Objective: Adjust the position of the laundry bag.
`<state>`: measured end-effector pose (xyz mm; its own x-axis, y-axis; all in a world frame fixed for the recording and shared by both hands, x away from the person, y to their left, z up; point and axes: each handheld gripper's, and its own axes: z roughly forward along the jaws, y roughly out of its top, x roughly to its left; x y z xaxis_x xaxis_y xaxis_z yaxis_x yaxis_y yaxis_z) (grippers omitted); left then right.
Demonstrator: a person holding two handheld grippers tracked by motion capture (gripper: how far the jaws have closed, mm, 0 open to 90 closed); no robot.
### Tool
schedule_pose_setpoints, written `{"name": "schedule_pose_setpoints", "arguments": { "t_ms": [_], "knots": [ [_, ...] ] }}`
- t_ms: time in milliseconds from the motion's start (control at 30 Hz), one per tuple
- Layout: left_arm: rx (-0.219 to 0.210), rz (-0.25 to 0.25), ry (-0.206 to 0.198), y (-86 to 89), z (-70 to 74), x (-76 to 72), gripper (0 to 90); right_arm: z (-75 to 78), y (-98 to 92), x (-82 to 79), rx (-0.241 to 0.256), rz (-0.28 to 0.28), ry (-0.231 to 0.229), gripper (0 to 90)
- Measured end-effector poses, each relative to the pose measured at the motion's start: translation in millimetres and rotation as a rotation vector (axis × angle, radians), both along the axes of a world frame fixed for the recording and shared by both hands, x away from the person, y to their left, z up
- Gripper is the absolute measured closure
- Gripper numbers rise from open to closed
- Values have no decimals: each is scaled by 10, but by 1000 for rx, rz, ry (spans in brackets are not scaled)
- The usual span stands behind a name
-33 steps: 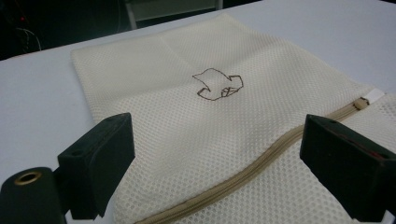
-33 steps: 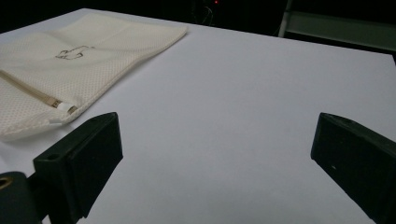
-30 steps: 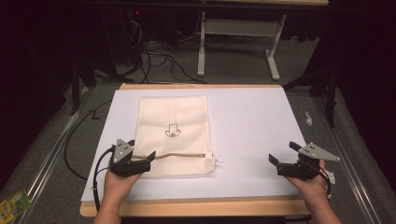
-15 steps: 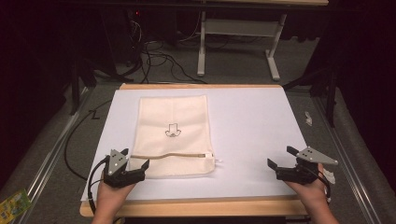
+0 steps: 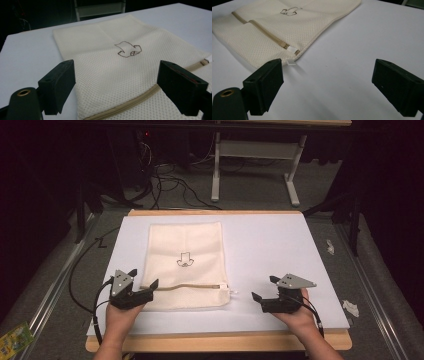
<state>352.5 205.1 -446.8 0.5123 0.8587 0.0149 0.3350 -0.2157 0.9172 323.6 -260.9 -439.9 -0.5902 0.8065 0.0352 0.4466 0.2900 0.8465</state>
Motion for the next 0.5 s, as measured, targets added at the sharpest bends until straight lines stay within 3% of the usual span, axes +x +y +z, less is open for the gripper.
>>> {"name": "schedule_pose_setpoints", "arguments": {
  "t_ms": [67,133,200,400,500],
  "knots": [
    [17,-18,-7,-25,-13,16,158,-12,51,36,23,-41,29,112],
    [7,-26,-6,-25,-18,28,158,-17,65,45,24,-54,38,113],
    [28,-44,-4,-46,-49,61,158,-22,98,52,14,-78,59,115],
    [53,-50,9,-57,-86,61,156,-22,193,68,-6,-72,78,143],
    [37,-41,10,-9,-79,67,156,-30,244,100,0,-59,76,150]
  ]
}}
